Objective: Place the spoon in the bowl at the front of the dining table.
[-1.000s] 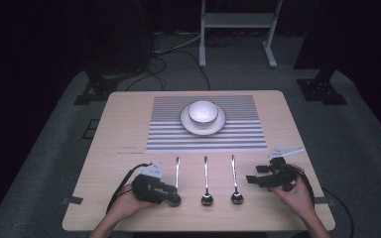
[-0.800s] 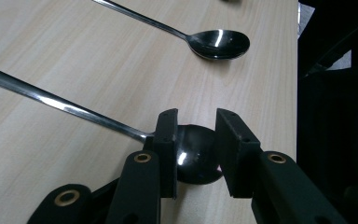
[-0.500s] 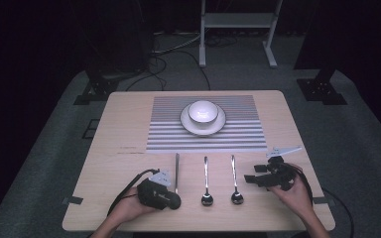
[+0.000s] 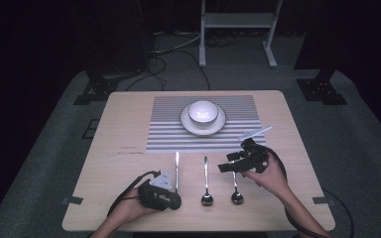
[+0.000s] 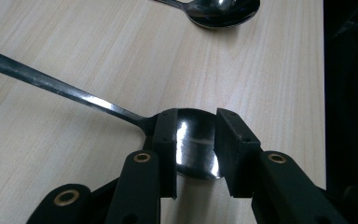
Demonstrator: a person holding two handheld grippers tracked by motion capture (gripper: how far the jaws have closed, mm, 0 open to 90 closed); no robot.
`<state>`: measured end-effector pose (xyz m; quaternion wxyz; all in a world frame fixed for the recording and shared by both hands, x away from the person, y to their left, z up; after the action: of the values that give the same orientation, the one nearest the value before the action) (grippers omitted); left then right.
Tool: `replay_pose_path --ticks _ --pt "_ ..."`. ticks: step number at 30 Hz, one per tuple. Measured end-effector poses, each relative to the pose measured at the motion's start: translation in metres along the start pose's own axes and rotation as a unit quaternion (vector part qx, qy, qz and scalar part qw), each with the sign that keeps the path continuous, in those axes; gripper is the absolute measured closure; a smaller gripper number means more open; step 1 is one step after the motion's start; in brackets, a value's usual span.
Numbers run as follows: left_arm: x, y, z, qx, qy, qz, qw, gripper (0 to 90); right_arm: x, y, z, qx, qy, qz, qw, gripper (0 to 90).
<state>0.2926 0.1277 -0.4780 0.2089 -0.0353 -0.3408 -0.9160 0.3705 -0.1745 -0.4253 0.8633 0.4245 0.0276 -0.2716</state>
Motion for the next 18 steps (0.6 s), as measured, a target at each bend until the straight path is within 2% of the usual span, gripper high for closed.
replay_pose_path --ticks 6,18 --pt "-0.001 0.000 0.000 0.003 -0.001 -0.003 1.0000 69.6 -0.003 0.026 -0.019 -0.020 0.023 0.008 0.9995 25.9" --pt "-0.001 0.000 -0.001 0.006 0.000 -0.008 1.0000 69.6 -0.002 0.056 -0.053 -0.063 0.038 0.021 0.9971 25.9"
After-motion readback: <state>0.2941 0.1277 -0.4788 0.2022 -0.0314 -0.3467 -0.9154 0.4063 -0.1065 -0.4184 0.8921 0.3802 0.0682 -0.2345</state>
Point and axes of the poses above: each handheld gripper's, and its own axes: z roughly backward along the jaws, y roughly out of its top, x roughly to its right, the point moved 2 cm from there along -z, roughly forward along the jaws, and after that the axes turned 10 degrees about z, right-handed, at the moved point
